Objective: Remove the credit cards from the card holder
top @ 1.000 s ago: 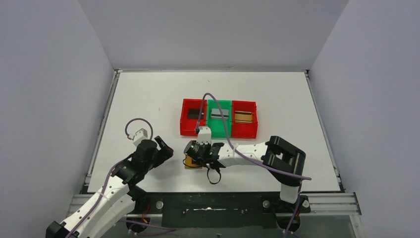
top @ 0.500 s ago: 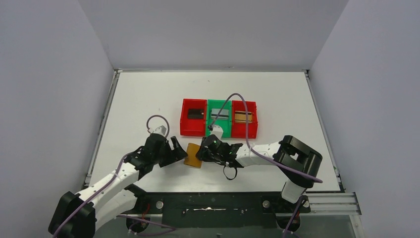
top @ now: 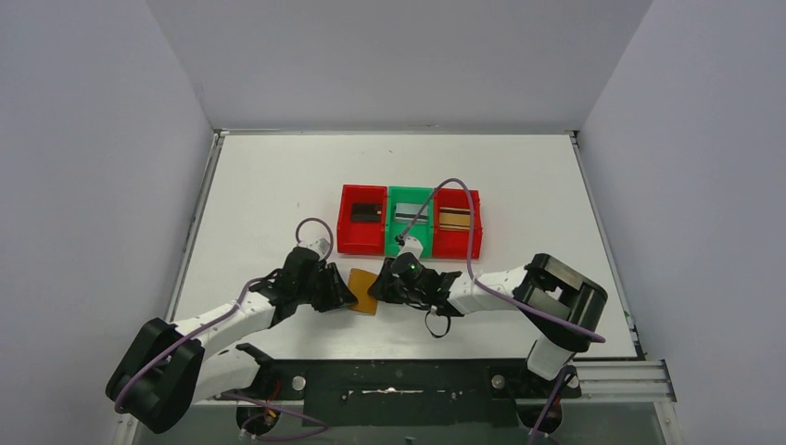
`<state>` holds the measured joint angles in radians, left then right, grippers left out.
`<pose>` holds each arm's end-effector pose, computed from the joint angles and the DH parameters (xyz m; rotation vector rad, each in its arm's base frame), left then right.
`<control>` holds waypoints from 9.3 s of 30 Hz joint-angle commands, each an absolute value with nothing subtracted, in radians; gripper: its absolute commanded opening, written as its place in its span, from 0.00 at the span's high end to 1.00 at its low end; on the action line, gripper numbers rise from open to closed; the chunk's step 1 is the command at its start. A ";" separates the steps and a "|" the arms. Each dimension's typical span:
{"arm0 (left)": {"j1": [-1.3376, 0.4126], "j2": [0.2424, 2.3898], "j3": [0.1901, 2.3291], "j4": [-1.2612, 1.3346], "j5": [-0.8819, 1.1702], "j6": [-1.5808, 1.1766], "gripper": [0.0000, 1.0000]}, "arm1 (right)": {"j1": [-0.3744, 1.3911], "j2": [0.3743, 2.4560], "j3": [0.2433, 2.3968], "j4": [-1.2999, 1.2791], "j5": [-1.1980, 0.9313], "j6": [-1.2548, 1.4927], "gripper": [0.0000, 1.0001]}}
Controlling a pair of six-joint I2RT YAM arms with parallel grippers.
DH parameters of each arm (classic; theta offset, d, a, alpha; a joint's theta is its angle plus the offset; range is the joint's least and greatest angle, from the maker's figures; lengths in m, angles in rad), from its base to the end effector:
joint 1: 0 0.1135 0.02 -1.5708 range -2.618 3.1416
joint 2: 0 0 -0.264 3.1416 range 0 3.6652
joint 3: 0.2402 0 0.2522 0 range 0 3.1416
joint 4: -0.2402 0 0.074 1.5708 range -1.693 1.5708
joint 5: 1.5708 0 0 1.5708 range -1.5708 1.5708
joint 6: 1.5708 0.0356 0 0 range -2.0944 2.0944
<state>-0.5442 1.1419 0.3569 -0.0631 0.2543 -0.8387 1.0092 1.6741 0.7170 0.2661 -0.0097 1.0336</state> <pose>0.1644 -0.1100 0.1415 -0.2573 2.5917 -0.8831 0.1711 0.2726 0.1405 0.0249 2.5041 1.0115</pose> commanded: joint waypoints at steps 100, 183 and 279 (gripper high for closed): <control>-0.555 0.983 0.487 -0.273 0.102 -0.787 0.44 | 0.964 1.442 0.772 -0.001 -0.032 1.001 1.00; -0.749 1.129 0.609 -0.218 0.052 -0.793 0.37 | 0.926 1.371 0.538 -0.117 0.123 1.092 0.99; -0.860 1.407 0.544 0.077 0.219 -0.819 0.62 | 0.867 1.480 0.626 0.131 -0.078 1.106 0.89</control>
<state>-0.8558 1.4490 0.5495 0.0963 0.2573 -0.8341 0.8700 1.4704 0.6361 0.0669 -0.0700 1.0897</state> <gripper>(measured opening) 0.388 0.111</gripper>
